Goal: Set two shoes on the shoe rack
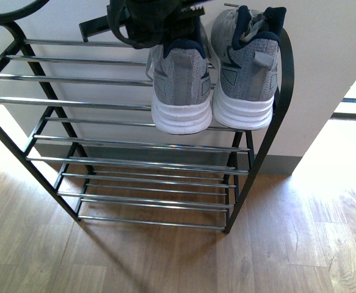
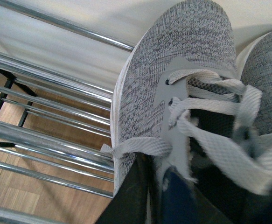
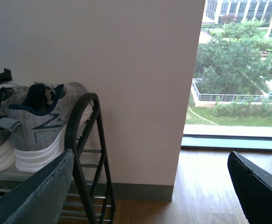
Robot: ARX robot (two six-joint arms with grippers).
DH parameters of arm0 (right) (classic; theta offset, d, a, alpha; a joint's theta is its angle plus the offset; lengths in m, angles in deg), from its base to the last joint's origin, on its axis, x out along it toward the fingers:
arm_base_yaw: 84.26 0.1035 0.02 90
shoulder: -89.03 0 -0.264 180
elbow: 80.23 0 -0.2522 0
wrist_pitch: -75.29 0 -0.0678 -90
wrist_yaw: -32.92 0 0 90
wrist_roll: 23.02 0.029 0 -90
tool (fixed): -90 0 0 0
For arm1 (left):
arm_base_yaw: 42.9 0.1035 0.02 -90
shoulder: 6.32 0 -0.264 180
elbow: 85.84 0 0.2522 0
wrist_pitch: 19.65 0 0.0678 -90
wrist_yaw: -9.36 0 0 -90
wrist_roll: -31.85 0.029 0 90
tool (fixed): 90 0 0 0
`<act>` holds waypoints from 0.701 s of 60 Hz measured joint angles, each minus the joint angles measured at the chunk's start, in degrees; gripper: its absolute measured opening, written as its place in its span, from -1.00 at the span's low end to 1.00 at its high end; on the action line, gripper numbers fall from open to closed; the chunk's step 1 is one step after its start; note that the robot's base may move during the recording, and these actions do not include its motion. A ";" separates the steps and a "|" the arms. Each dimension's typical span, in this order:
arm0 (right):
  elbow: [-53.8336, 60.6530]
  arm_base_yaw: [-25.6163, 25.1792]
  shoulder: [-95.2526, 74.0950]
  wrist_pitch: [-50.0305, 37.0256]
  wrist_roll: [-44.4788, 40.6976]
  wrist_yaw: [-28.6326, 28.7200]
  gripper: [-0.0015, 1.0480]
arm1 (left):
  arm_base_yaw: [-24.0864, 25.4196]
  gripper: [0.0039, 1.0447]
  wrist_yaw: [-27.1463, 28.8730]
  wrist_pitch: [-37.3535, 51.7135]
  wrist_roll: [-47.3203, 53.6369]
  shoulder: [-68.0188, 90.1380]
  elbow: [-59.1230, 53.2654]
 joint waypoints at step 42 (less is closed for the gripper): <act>0.00 0.00 0.00 0.00 0.00 0.00 0.82 | 2.43 0.27 9.86 45.90 27.67 -36.30 -39.71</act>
